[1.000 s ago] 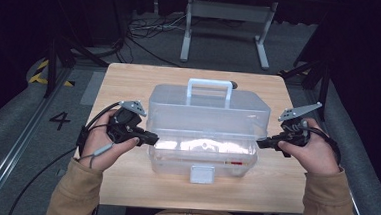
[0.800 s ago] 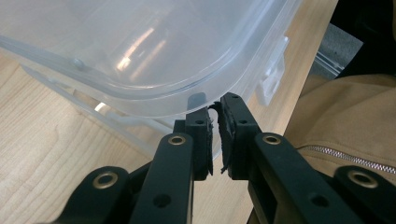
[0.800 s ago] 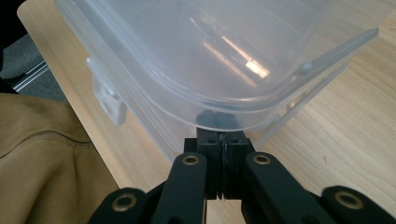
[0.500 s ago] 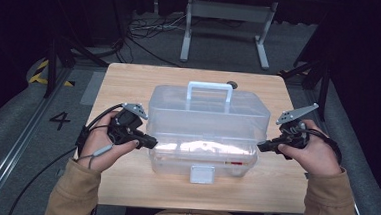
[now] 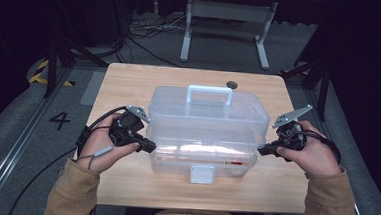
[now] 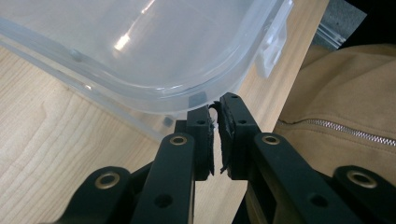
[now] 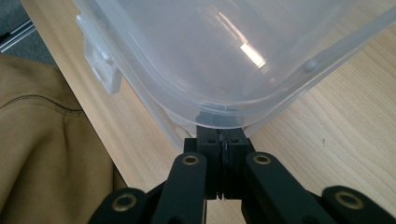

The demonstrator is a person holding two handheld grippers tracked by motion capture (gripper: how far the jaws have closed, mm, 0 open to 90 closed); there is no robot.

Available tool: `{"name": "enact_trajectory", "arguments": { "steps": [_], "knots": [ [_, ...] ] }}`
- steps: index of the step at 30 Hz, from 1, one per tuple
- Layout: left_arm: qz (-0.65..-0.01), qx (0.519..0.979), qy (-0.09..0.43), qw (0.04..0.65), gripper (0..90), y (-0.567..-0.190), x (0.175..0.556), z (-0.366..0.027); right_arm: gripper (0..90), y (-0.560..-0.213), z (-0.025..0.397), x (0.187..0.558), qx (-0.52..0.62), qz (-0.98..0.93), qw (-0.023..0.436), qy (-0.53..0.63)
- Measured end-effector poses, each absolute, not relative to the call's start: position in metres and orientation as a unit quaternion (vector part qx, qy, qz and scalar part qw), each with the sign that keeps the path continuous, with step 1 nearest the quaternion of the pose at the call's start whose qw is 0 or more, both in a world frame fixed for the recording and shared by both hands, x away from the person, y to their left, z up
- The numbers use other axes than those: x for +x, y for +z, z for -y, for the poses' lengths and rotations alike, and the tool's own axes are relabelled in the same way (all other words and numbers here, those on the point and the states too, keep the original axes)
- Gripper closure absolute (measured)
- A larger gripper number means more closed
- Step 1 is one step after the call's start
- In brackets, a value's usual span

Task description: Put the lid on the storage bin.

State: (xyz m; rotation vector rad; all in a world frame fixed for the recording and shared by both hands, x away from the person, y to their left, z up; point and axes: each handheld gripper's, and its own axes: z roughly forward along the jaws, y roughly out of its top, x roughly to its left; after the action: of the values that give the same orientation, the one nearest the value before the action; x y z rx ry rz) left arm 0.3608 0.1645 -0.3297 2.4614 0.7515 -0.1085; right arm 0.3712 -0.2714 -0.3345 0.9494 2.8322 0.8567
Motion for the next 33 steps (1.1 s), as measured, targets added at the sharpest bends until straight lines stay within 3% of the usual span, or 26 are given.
{"name": "enact_trajectory", "arguments": {
  "steps": [33],
  "knots": [
    [-0.299, 0.921, -0.048, 0.244, 83.2, -0.3355, 0.3631, -0.1698, 89.4, -0.3433, 0.2674, 0.3722, 0.294, -0.927, -0.003, 0.234]
  ]
}}
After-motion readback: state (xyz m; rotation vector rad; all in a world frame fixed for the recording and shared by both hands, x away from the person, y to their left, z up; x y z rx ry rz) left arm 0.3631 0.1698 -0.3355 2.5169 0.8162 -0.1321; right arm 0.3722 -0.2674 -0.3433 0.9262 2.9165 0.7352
